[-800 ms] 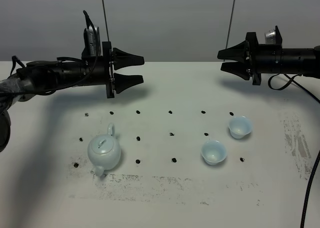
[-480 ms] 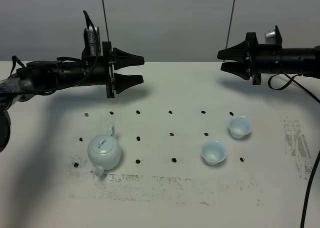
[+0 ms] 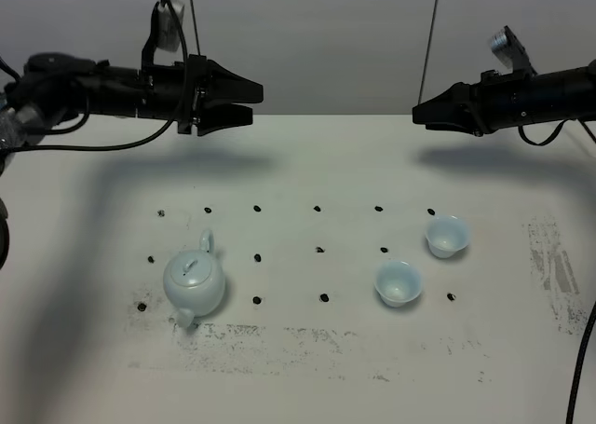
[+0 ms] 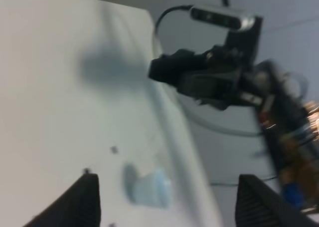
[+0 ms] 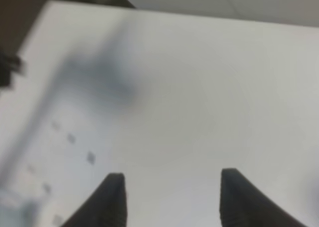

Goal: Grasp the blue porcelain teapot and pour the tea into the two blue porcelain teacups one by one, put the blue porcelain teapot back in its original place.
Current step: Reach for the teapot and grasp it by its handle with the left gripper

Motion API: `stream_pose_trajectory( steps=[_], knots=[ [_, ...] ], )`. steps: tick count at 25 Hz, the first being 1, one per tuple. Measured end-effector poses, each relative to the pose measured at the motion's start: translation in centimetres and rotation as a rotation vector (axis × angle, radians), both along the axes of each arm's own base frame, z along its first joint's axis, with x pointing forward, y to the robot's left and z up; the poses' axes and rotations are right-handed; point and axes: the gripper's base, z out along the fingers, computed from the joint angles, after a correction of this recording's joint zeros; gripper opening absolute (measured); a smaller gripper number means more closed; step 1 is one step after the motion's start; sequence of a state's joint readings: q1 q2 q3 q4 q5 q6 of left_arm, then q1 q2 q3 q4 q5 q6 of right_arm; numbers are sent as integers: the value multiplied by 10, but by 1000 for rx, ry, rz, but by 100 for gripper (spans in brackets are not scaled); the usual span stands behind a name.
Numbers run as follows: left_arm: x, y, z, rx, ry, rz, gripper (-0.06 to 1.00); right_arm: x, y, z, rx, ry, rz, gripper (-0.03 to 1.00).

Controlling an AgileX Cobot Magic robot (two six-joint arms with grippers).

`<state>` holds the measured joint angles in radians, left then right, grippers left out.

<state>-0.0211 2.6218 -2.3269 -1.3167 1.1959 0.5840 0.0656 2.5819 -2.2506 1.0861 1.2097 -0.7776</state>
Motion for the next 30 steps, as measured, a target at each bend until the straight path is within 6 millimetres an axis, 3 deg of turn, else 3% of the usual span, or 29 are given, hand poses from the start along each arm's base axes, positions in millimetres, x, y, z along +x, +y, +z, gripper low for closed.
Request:
stream_pose_trajectory(
  steps=[7,13,18,22,26,30],
  knots=[
    [7,37,22,677,-98,115,60,11,-38,24,-529,1,-180,41],
    [-18,71,41,1056,-90,190,60,-13,-64,56,-802,9,-231,36],
    [-38,77,80,1101,-108,238,58,-27,-71,95,-853,-13,-310,31],
    [-55,78,115,1093,-161,273,50,-43,-72,129,-833,-51,-355,27],
    [-74,78,122,1092,-180,284,41,-65,-76,133,-861,-3,-343,25],
    [-97,77,102,1065,-212,301,35,-88,-82,125,-882,56,-338,24]
  ],
)
